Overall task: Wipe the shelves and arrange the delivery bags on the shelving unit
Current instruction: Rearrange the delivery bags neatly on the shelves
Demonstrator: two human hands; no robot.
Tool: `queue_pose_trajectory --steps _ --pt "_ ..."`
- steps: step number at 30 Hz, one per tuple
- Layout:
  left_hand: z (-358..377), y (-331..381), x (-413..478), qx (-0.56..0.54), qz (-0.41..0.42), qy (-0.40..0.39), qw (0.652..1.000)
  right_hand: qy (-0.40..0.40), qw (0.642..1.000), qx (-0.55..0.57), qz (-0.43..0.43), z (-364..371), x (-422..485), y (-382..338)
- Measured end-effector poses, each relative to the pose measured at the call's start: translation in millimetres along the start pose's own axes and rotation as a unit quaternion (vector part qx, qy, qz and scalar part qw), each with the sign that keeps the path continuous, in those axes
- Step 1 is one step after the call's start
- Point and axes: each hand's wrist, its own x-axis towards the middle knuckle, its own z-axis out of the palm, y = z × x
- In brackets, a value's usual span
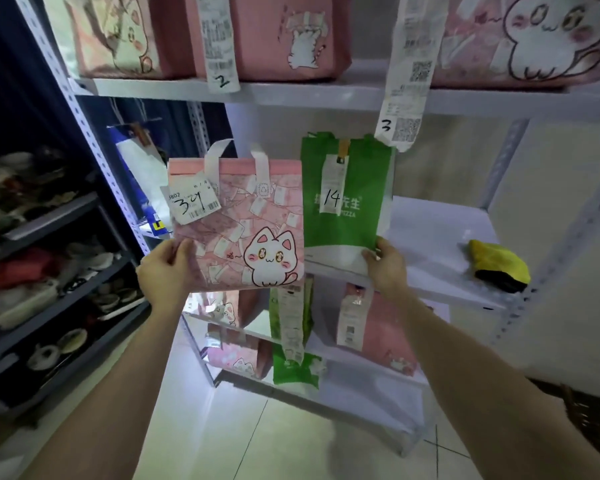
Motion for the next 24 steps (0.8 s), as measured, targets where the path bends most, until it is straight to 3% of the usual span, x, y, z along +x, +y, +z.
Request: queue_pose_trajectory --steps 15,24 --pt "-81.0 -92.5 112.9 0.008 -0.012 0.002 1.0 -0.046 0.995 -0.087 -0.019 181.1 37.6 -87.0" --pt "-98.4 -135.0 135.9 -0.008 -0.02 -0.054 0.998 -0.033 0.993 -0.09 0.071 200.1 30.1 -96.9"
